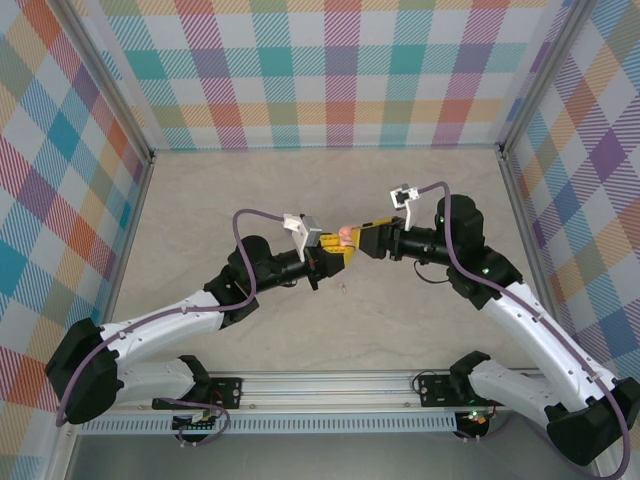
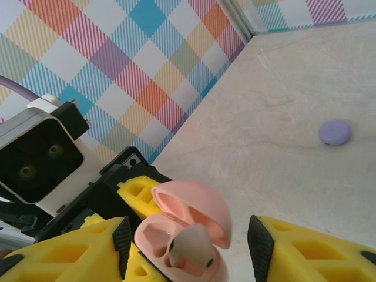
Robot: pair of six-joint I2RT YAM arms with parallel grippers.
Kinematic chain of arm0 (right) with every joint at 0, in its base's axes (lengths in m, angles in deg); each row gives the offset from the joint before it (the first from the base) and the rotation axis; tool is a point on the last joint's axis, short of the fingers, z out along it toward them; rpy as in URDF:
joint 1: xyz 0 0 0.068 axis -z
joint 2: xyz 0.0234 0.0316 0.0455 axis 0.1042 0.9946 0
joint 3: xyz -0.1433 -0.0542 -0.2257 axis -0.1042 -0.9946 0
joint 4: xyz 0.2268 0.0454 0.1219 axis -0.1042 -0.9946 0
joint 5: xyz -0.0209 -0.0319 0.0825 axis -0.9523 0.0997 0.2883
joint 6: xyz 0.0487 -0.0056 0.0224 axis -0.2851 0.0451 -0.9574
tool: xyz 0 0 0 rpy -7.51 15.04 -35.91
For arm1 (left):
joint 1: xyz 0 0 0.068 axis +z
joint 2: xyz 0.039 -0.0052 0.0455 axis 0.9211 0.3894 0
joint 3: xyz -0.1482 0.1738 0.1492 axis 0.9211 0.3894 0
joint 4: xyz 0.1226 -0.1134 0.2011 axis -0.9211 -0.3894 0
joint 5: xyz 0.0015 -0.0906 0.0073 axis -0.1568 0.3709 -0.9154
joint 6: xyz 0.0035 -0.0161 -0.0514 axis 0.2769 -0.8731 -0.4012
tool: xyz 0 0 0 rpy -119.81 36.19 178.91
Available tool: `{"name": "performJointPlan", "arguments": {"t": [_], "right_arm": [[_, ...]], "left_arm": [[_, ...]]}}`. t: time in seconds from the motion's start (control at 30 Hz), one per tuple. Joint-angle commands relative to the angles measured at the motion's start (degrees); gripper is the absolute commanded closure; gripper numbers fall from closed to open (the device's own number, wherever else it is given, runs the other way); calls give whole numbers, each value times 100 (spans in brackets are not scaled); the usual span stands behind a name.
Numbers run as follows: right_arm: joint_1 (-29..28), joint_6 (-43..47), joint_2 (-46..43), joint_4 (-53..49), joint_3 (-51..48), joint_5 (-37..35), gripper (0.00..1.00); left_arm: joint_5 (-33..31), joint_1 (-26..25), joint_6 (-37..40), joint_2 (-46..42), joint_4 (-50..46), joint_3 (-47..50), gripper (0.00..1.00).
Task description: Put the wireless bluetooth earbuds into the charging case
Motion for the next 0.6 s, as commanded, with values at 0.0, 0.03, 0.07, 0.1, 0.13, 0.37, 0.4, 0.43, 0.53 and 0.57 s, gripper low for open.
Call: {"name": "performJointPlan", "arguments": {"t": [0.0, 0.03, 0.07, 0.1, 0.13, 0.37, 0.4, 0.43, 0.53, 0.57], "right_arm": [[-6, 195, -28, -180, 262, -157, 42], [-8, 196, -44, -196, 263, -209, 42], [-4, 187, -73, -212, 256, -283, 42], [-4, 175, -113, -201, 246, -371, 42], [-4, 177, -170, -184, 229, -420, 42], [-4, 371, -256, -530, 376, -339, 43], [-7, 412, -258, -601, 394, -338, 44], [-6, 436, -257, -660, 395, -350, 46], [-4, 466, -257, -734, 378, -393, 54], [-5, 472, -255, -746, 378, -406, 56]], "left_arm": [[253, -73, 118, -9, 148, -220, 90], [243, -74, 119, -21, 149, -222, 90], [234, -73, 119, -30, 140, -212, 90], [187, -75, 129, -42, 122, -216, 90], [147, -76, 140, -53, 87, -216, 90], [-157, -74, 220, -178, -90, -187, 90], [-164, -80, 227, -200, -97, -188, 90], [-160, -80, 225, -213, -104, -200, 90], [-121, -73, 217, -258, -108, -199, 90], [-101, -73, 217, -272, -104, -200, 90]]}}
